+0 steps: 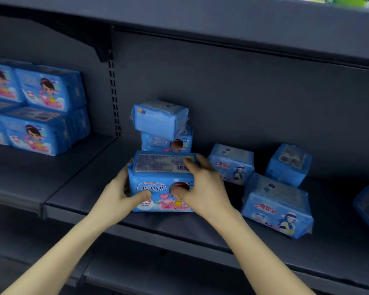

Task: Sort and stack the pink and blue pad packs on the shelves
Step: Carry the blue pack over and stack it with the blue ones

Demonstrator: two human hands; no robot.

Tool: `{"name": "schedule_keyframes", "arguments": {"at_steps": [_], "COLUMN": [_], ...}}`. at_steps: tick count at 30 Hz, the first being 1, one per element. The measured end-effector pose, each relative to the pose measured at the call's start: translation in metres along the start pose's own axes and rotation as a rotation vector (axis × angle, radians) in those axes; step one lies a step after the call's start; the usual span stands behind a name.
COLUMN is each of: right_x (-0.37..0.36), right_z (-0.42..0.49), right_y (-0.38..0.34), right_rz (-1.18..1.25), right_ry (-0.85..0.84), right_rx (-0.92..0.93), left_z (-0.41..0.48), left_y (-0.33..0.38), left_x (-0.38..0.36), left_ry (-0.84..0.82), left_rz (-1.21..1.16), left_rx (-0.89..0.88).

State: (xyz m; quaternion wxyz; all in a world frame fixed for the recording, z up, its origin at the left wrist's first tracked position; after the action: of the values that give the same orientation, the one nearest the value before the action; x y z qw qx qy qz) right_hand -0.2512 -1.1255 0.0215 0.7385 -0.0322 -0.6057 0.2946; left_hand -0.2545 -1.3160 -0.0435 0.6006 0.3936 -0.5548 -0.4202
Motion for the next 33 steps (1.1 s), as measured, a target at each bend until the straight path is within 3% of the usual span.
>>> {"name": "schedule_keyframes", "arguments": {"at_steps": [14,33], "right_x": [-0.060,-0.206], "right_z": [0.053,0.071], "right_y": [-0.131,-0.400], "right_rz": [0.098,0.215], "right_ry": [-0.093,-0.186], "right_rx": [0.326,0.675], "left_z": [-0.065,-0.205], "left_y": [-0.023,-0.105], "left_x": [0.137,0.385], "left_ry": [0.298,0.677], "left_rz": [-0.001,0.120], "left_rx": [0.050,0.238]}}
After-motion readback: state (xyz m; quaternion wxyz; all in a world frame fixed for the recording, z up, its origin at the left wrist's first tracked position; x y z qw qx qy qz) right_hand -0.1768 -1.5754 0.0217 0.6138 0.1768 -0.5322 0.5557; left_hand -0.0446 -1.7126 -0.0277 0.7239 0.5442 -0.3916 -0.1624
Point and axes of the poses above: each hand's wrist, its own z-axis towards the middle knuckle, its own x-axis out of the back of the hand, y = z × x, the point moved 1 cm from there along z, towards the middle knuckle, and after that the axes turned 4 degrees about x, right-handed, at the moved point
